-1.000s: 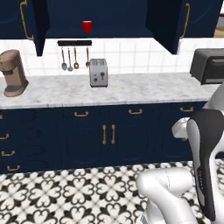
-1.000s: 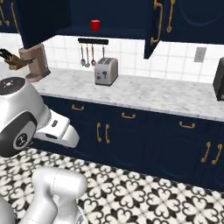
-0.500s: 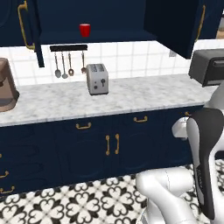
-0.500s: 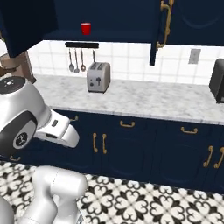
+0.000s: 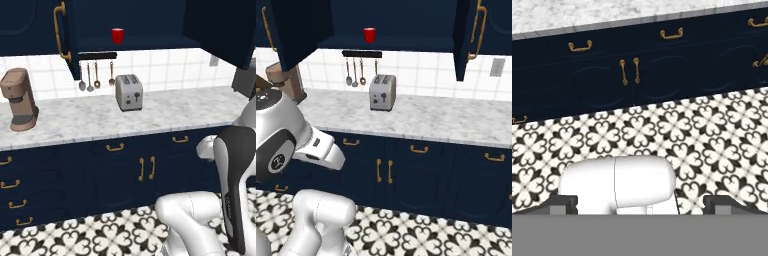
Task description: Gather all objects into one cabinet and sort the glasses and bowls to opposite sides.
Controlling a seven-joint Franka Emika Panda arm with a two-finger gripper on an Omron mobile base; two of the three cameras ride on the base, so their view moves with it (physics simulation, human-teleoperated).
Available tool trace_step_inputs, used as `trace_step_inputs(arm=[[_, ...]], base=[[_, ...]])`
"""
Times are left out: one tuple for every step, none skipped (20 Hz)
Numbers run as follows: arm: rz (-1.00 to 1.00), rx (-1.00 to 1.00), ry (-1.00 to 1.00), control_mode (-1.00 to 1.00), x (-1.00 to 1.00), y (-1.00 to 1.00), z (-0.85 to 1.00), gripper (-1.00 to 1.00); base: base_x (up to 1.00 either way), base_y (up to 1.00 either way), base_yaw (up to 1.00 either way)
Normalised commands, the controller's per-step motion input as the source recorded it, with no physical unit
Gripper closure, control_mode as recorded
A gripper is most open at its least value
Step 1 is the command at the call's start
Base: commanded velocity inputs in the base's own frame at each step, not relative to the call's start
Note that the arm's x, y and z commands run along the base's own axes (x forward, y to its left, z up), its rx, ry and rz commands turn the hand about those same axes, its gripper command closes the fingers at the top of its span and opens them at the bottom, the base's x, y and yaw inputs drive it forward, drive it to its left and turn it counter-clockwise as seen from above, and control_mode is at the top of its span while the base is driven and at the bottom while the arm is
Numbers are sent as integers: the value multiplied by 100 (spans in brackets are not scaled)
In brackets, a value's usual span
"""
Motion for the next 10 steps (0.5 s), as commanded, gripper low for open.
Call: trace_step_inputs(arm=[[0, 0, 0, 100, 0, 0, 0, -100], [0, 0, 0, 100, 0, 0, 0, -100], [0, 0, 0, 100, 0, 0, 0, -100], [0, 0, 0, 100, 0, 0, 0, -100], [0, 0, 0, 100, 0, 0, 0, -100], [0, 0, 0, 100, 0, 0, 0, -100], [0, 0, 0, 100, 0, 0, 0, -100], [0, 0, 0, 100, 0, 0, 0, -100], [0, 0, 0, 100, 0, 0, 0, -100], [0, 0, 0, 100, 0, 0, 0, -100]], base=[[67, 33, 0], [70, 11, 0], [76, 16, 0], [79, 19, 0], [82, 23, 0], [87, 26, 0], [96, 29, 0], [94, 29, 0], [91, 29, 0], [89, 32, 0]])
